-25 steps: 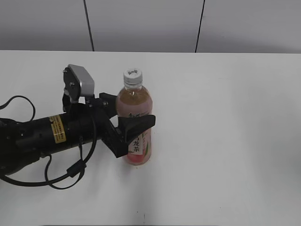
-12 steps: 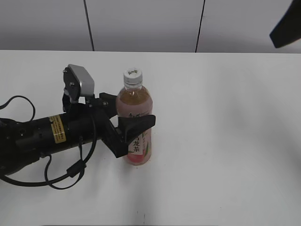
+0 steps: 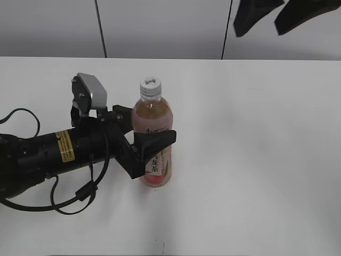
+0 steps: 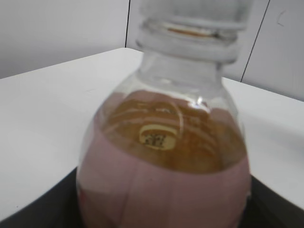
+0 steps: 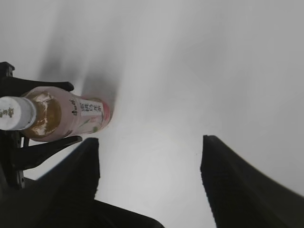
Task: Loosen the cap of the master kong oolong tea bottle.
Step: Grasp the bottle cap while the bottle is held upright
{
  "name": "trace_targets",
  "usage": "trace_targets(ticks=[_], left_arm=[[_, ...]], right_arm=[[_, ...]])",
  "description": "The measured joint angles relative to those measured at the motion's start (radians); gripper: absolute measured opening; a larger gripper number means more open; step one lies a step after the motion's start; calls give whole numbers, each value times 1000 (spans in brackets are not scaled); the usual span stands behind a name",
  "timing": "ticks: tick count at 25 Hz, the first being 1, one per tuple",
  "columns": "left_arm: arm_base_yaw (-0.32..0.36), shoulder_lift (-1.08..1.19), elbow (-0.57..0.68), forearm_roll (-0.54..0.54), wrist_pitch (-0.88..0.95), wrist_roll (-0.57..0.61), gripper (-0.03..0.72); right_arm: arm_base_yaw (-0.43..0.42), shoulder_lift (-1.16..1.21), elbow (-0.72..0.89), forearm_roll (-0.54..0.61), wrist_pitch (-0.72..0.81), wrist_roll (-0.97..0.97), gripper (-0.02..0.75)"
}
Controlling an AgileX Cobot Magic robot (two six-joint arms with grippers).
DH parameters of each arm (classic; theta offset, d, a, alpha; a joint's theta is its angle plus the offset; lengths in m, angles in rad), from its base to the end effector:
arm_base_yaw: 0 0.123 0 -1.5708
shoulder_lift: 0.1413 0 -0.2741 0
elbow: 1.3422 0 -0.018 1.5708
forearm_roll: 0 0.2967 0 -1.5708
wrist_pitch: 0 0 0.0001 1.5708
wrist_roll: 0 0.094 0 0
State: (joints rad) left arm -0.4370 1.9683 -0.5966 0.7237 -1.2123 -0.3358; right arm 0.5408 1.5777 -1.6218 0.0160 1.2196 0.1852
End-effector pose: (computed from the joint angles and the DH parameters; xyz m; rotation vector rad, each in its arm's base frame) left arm 0.2601 -0.1858 0.0656 0.8377 1.5939 -0.9225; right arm 0.3214 0.1947 0.3675 -0.4724 2.6428 0.2551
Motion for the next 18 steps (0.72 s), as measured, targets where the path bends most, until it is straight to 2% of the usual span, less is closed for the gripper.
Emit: trace_targets(ticks=[9, 15, 18], left_arm=[[0, 0, 0, 0, -1, 0, 455], [0, 0, 0, 0, 0, 0, 455], [0, 0, 0, 0, -1, 0, 455]], right_arm=[[119, 92, -10, 44, 0, -14, 462], [132, 92, -13, 45, 0, -232, 458], [133, 92, -13, 45, 0, -201, 458]])
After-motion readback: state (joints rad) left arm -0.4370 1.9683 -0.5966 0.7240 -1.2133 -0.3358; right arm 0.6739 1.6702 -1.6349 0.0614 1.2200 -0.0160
